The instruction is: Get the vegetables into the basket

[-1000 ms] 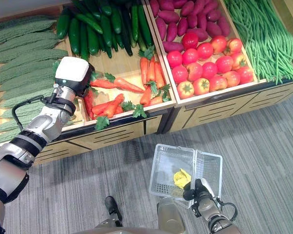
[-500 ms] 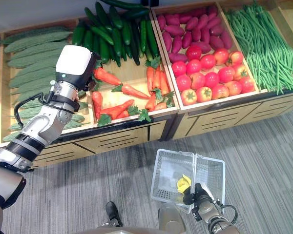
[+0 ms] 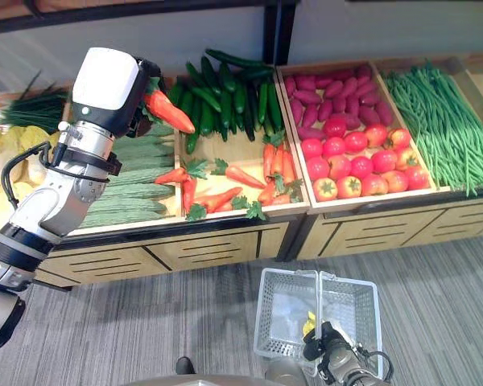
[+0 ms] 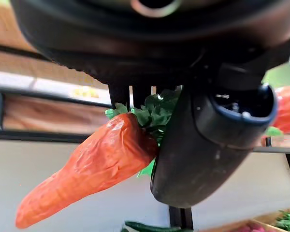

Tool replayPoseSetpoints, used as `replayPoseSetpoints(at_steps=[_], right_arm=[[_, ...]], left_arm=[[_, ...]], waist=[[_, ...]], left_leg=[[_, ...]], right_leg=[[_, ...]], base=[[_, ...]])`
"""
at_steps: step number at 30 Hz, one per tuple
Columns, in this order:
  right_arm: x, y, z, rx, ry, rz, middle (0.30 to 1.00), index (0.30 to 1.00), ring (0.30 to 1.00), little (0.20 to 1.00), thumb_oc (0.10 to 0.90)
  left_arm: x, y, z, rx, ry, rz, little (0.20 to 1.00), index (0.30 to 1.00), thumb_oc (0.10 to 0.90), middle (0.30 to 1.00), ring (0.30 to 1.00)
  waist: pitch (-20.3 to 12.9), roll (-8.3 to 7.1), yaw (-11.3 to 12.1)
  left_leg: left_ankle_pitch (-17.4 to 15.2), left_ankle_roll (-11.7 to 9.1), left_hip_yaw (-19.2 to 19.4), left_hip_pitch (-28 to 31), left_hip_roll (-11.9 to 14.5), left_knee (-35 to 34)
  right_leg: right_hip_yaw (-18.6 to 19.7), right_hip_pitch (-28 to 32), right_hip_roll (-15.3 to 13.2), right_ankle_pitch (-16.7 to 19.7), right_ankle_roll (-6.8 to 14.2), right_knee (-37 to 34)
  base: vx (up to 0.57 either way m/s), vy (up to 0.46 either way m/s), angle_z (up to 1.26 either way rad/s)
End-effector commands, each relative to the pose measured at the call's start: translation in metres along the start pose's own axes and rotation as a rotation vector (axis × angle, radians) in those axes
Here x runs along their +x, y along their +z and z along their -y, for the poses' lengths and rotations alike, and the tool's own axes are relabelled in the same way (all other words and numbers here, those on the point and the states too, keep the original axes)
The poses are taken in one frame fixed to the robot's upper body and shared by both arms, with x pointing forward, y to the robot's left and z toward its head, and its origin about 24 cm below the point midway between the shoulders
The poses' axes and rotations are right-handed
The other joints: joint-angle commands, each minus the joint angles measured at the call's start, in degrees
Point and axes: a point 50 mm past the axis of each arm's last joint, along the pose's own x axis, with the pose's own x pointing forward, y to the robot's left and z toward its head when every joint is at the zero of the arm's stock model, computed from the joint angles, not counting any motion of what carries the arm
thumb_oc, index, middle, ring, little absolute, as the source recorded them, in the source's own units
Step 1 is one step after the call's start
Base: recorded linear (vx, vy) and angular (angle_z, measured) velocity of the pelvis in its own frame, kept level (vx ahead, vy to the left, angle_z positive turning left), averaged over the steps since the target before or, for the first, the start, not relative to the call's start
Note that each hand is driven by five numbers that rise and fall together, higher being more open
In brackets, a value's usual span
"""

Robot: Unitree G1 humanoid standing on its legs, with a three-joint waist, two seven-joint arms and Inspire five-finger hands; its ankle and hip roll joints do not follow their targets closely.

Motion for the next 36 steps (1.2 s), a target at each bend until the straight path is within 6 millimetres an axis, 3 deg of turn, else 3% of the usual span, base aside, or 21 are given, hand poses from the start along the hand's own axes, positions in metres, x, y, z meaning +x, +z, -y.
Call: replayPoseSetpoints(at_steps=[1, 4, 12, 20, 28, 36], right_arm=[[-0.010, -0.054, -0.011, -0.121, 0.080, -0.177, 0.300, 0.300, 0.300, 0.300, 0.400], [-0.010, -0.053, -0.010, -0.107, 0.075, -0.183, 0.300, 0.300, 0.300, 0.300, 0.400], [-0.010, -0.056, -0.007, -0.051, 0.053, -0.200, 0.300, 0.300, 0.300, 0.300, 0.400], [-0.012, -0.059, -0.014, -0.015, 0.049, -0.208, 0.300, 0.300, 0.300, 0.300, 0.400], [-0.012, -0.054, -0.016, -0.002, 0.034, -0.190, 0.300, 0.300, 0.300, 0.300, 0.400], [-0.012, -0.056, -0.012, 0.024, 0.000, -0.196, 0.300, 0.300, 0.300, 0.300, 0.400]], left_arm=[[0.017, -0.015, -0.065, 0.036, 0.271, -0.013, 0.300, 0.300, 0.400, 0.300, 0.300], [0.005, -0.016, -0.065, -0.001, 0.275, -0.022, 0.300, 0.300, 0.400, 0.300, 0.300], [-0.042, -0.015, -0.042, -0.223, 0.241, -0.138, 0.300, 0.300, 0.400, 0.300, 0.300], [-0.085, -0.019, -0.035, -0.256, 0.171, -0.220, 0.300, 0.300, 0.400, 0.300, 0.300], [-0.099, -0.017, -0.033, -0.312, 0.151, -0.255, 0.300, 0.300, 0.400, 0.300, 0.300], [-0.092, -0.014, -0.036, -0.335, 0.168, -0.230, 0.300, 0.300, 0.400, 0.300, 0.300]], waist=[[-0.55, 0.46, 0.51], [-0.92, -0.20, 1.10], [-1.30, -2.01, 1.82], [-1.43, -3.75, 2.85], [-0.97, -4.65, 3.02], [-0.55, -5.20, 2.04]], left_leg=[[0.70, -1.65, -2.47, 4.12, -1.12, 0.47], [-0.16, -1.17, -2.87, 5.19, -1.41, 0.47], [-3.86, 0.66, -3.76, 8.35, -2.46, 0.48], [-5.80, 2.76, -5.39, 9.75, -4.68, 0.50], [-6.65, 4.33, -6.35, 9.84, -6.85, 0.47], [-7.99, 6.01, -6.08, 11.00, -8.79, 0.94]], right_leg=[[-3.88, 2.85, -3.36, -1.47, 4.80, 0.45], [-4.36, 4.15, -3.55, -1.62, 4.93, 0.59], [-5.83, 8.15, -4.54, -2.55, 5.37, 1.23], [-6.37, 9.77, -5.99, -2.97, 6.09, 2.93], [-6.53, 9.97, -7.62, -2.52, 6.85, 3.82], [-4.93, 9.95, -9.00, -1.86, 7.66, 5.04]], base=[[-0.03, 0.032, 0.04], [-0.02, 0.021, 0.07], [-0.04, 0.046, 0.16], [-0.04, 0.067, 0.13], [-0.03, 0.069, 0.08], [0.00, 0.080, 0.01]])
